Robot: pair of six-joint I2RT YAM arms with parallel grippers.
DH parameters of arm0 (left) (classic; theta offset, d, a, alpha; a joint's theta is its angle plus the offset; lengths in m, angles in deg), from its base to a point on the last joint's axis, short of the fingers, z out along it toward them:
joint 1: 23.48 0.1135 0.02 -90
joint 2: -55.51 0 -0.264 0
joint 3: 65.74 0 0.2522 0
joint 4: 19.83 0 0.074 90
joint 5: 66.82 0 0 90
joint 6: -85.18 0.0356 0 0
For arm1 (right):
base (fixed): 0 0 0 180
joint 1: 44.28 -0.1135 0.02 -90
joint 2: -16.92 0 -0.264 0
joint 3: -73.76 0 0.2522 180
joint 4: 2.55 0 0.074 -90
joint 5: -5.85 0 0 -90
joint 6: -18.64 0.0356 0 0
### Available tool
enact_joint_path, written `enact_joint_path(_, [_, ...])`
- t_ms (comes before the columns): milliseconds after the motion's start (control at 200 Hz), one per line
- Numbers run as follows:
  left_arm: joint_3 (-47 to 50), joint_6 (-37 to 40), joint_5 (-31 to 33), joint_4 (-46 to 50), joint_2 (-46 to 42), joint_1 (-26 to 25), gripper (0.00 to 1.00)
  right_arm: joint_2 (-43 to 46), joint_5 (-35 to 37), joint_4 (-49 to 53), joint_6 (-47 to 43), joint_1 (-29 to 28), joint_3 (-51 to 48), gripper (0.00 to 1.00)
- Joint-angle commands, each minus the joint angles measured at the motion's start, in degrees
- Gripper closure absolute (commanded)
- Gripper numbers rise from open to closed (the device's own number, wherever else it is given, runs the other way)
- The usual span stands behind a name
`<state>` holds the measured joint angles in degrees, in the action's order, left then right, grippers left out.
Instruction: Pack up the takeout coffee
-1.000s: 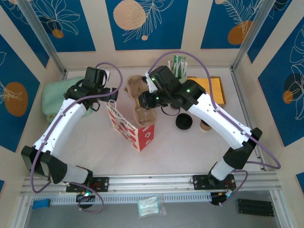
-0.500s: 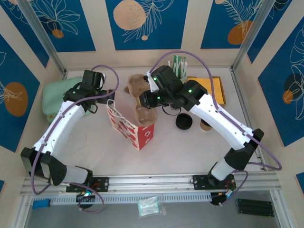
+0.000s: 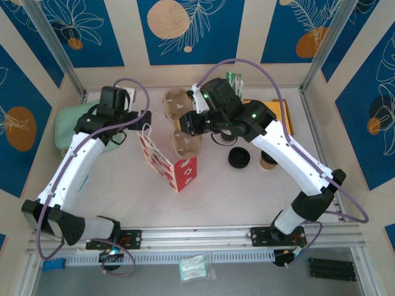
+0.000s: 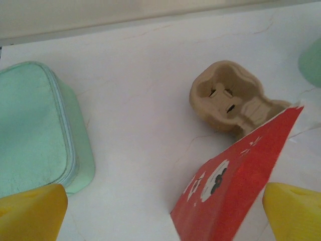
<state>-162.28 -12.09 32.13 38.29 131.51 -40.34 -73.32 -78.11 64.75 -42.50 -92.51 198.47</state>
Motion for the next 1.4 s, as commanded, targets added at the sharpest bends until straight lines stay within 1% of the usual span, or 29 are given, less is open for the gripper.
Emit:
enact_joint_path(0, [-2.1, -1.0, -2.4, 1.4, -1.2, 0.7, 0.01, -0.7, -2.3, -0.5, 0.6, 0.3, 3.6, 0.8])
enact_joint_path(260, [-3.3, -2.2, -2.7, 2.3, -4.1, 0.8, 0.0, -3.1, -3.0, 0.5, 0.2, 0.2, 9.1, 0.8])
enact_joint_path(455, [-4.6, -3.2, -6.2, 4.1, -5.5, 0.7, 0.0, -5.1, -3.3, 1.2, 0.0, 0.2, 12.0, 0.8])
enact_joint_path(730, [-2.8, -6.9, -11.9, 4.5, -9.6, 0.7, 0.01, -8.5, -2.2, 2.3, -2.4, -0.4, 14.2, 0.79])
enact_joint_path(870, [-2.3, -9.6, -14.4, 5.4, -12.6, 0.7, 0.01, -10.4, -0.8, 3.4, -4.4, -1.2, 15.5, 0.79])
enact_joint_path(1085, [-0.2, -15.6, -20.6, 3.8, -17.1, 0.7, 0.01, -12.0, 0.8, 4.5, -6.1, -2.1, 16.4, 0.79])
enact_joint_path(1320, [6.6, -22.3, -26.4, -0.6, -21.1, 0.6, 0.0, -14.0, 0.7, 6.0, -8.2, -2.7, 18.7, 0.8])
enact_joint_path(1395, [8.6, -23.4, -27.0, -1.7, -21.9, 0.5, 0.03, -15.3, 1.0, 7.1, -9.0, -2.8, 20.2, 0.8])
